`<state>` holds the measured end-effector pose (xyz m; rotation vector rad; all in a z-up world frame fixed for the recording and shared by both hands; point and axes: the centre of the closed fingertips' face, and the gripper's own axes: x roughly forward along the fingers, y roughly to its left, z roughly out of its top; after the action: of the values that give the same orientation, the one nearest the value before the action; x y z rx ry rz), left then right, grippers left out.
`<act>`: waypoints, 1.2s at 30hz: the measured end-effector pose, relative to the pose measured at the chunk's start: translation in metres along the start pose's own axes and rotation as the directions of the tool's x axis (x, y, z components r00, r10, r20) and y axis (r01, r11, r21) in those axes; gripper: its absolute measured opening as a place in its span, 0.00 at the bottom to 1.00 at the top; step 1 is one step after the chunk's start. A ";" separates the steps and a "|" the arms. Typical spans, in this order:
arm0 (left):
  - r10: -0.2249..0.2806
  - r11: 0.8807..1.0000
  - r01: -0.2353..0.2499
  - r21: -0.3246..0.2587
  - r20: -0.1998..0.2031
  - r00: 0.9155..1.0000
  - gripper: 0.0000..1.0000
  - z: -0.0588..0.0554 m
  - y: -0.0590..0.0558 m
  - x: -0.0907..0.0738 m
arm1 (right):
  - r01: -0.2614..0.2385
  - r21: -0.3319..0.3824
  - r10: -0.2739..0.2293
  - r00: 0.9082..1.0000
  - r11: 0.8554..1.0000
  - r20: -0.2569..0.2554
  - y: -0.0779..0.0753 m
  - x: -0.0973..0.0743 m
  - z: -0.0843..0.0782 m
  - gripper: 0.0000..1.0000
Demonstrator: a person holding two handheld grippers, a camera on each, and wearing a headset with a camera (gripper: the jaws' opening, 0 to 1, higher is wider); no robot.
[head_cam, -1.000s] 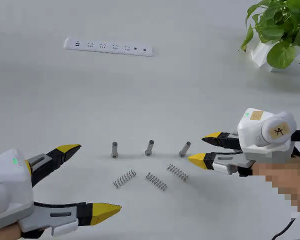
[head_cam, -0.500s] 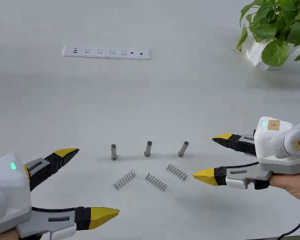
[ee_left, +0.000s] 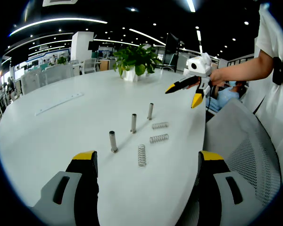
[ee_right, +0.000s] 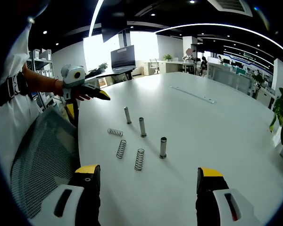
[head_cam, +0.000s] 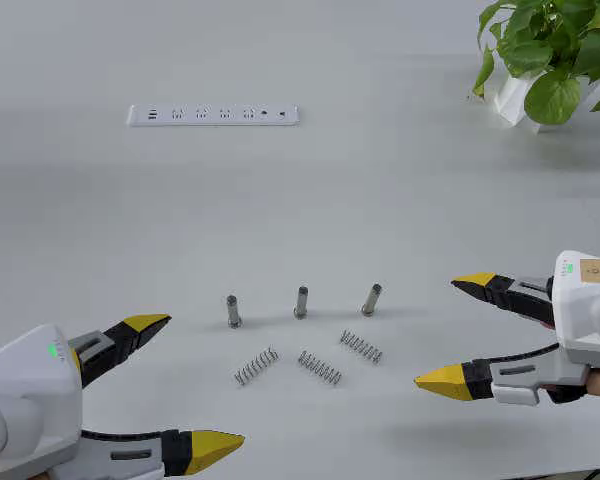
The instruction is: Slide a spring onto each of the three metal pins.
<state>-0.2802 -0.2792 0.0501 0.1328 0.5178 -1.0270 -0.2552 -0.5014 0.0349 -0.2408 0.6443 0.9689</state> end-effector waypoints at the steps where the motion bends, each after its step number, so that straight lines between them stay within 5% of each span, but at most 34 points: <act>1: 0.001 1.000 -0.001 0.003 -0.010 1.000 0.83 -0.001 0.000 0.001 | 0.002 0.001 -0.002 1.000 1.000 -0.001 -0.001 -0.001 -0.002 0.83; 9: -0.001 1.000 0.005 0.021 -0.162 0.987 0.58 -0.017 0.003 0.020 | 0.019 0.010 -0.019 1.000 1.000 0.005 -0.004 -0.009 -0.014 0.82; 11: 0.015 1.000 -0.010 0.021 -0.239 0.971 0.49 -0.025 0.006 0.023 | 0.020 0.016 -0.020 1.000 1.000 0.006 -0.003 -0.009 -0.014 0.81; 13: 0.013 0.999 -0.001 0.047 -0.259 0.966 0.43 -0.026 0.008 0.030 | 0.022 0.017 -0.022 1.000 1.000 0.010 -0.002 -0.010 -0.014 0.81; 15: 0.035 0.998 -0.020 0.052 -0.309 0.951 0.36 -0.032 0.012 0.034 | 0.023 0.018 -0.023 1.000 1.000 0.014 -0.002 -0.010 -0.015 0.80; 20: 0.033 0.999 -0.021 0.039 -0.356 0.934 0.32 -0.036 0.013 0.052 | 0.029 0.021 -0.030 0.999 0.999 0.018 -0.004 -0.010 -0.017 0.79; 23: 0.028 0.999 -0.010 0.046 -0.417 0.908 0.27 -0.047 0.012 0.058 | 0.032 0.027 -0.033 0.999 0.999 0.020 -0.003 -0.010 -0.016 0.79; 29: 0.043 0.999 -0.023 0.049 -0.448 0.893 0.22 -0.053 0.015 0.067 | 0.038 0.032 -0.039 0.999 0.999 0.025 -0.002 -0.012 -0.015 0.78; 32: 0.051 0.998 -0.027 0.056 -0.480 0.876 0.19 -0.060 0.017 0.067 | 0.042 0.038 -0.043 0.999 0.998 0.028 -0.002 -0.013 -0.016 0.77; 36: 0.057 0.998 -0.035 0.055 -0.485 0.873 0.17 -0.060 0.019 0.067 | 0.040 0.043 -0.041 0.999 0.998 0.028 0.000 -0.014 -0.018 0.77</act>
<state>-0.2578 -0.3014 -0.0367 0.4509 0.9472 -0.9567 -0.2676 -0.5193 0.0292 -0.2010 0.6305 0.9176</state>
